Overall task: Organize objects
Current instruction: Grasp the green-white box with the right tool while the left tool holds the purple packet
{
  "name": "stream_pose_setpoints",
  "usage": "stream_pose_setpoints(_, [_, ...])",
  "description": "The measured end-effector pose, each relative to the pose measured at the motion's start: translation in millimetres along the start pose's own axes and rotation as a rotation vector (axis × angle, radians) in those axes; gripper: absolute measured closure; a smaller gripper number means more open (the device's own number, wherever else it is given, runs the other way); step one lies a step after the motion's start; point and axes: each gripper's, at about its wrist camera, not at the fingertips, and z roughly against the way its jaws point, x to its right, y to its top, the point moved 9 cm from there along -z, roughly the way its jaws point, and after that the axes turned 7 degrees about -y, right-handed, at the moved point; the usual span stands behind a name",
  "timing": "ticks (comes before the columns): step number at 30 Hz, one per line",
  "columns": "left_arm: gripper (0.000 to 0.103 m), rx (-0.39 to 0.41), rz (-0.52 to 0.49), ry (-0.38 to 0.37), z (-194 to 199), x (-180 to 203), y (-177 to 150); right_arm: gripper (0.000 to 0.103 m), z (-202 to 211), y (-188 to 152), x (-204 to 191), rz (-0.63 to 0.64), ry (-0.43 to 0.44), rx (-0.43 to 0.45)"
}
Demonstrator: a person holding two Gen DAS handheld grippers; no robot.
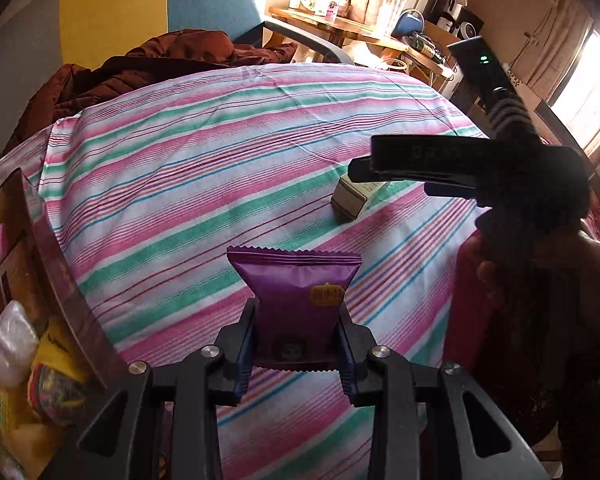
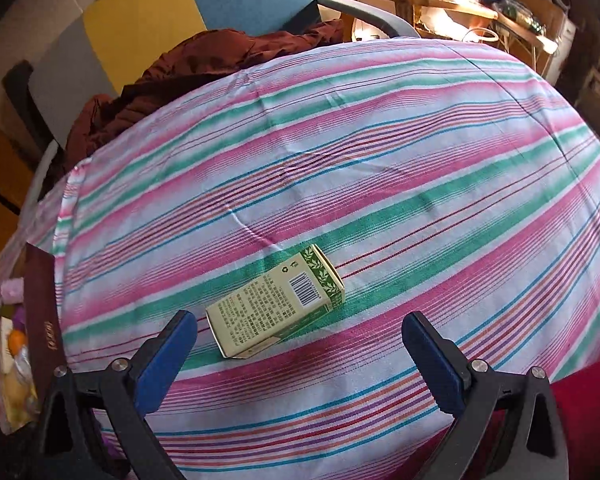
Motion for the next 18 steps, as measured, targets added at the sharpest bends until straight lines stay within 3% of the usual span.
stream_pose_setpoints(9, [0.069, 0.046, 0.003, -0.051, 36, 8, -22, 0.000, -9, 5, -12, 0.177, -0.152, 0.057])
stream_pose_setpoints(13, [0.068, 0.056, 0.006, -0.056, 44, 9, -30, 0.000, -13, 11, -22, 0.222, -0.165, 0.080])
stream_pose_setpoints(14, [0.068, 0.057, 0.008, -0.056, 46, 8, -33, 0.002, -12, 11, -23, 0.233, -0.171, 0.084])
stream_pose_setpoints(17, [0.068, 0.071, 0.014, -0.051, 54, 7, -39, 0.025, -14, 10, -28, 0.248, -0.144, 0.074])
stream_pose_setpoints(18, [0.068, 0.076, 0.018, -0.048, 57, 7, -40, 0.026, -15, 8, -27, 0.248, -0.142, 0.064])
